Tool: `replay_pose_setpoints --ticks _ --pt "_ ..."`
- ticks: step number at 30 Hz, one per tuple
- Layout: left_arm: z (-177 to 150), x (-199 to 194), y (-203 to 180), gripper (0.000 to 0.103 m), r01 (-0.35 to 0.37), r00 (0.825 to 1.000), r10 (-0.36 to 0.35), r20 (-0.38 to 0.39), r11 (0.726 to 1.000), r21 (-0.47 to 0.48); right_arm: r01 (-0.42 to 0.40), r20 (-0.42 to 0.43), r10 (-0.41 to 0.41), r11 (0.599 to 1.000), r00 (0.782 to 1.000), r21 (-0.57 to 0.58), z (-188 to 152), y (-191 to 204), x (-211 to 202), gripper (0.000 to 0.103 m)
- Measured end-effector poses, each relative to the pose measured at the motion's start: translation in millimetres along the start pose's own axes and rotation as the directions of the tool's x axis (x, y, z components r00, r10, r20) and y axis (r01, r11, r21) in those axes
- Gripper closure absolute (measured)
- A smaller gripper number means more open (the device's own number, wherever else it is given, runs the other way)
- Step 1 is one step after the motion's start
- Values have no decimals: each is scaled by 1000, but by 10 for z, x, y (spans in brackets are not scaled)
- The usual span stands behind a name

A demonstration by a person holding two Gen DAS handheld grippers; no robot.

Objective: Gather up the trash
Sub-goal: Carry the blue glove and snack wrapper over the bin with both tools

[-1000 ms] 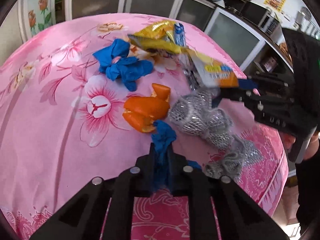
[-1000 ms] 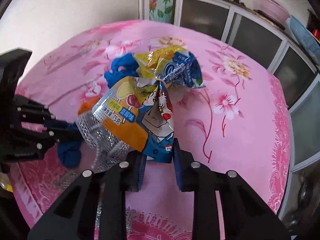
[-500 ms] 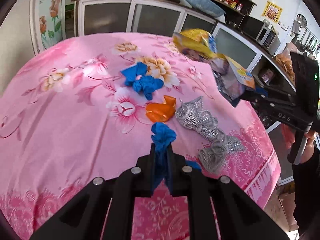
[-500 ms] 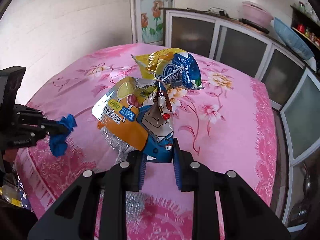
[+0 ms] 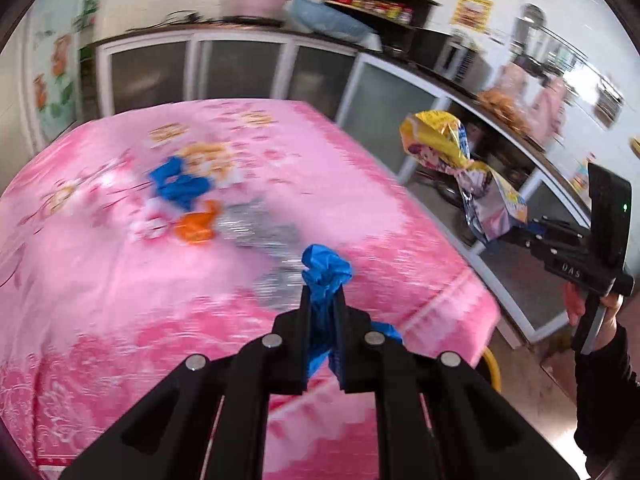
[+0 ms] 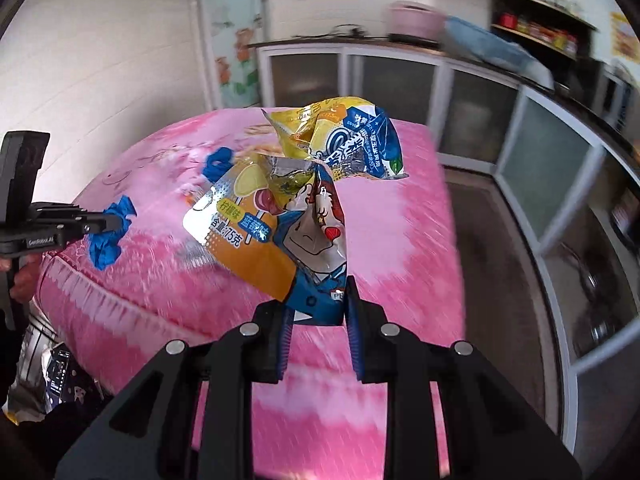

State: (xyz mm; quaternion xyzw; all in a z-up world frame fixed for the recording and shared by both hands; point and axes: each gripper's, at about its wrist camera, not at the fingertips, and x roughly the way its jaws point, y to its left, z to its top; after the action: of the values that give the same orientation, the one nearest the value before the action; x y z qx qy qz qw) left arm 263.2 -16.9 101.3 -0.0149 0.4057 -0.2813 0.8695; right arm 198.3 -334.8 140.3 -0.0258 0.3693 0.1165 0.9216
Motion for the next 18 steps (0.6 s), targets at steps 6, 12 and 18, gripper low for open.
replay_pose_setpoints --ticks 6,12,18 --pt "7 152 -862 95 130 991 -128 -27 984 119 112 33 -116 988 993 111 -563 -402 -766 81" --pt "-79 376 -1701 94 251 968 -241 -72 939 235 230 3 -237 944 971 239 -1200 -801 -1309 80" --pt "-368 721 -2514 94 360 932 -319 -174 872 331 329 -111 -310 874 944 357 -1997 -1137 -1451 80"
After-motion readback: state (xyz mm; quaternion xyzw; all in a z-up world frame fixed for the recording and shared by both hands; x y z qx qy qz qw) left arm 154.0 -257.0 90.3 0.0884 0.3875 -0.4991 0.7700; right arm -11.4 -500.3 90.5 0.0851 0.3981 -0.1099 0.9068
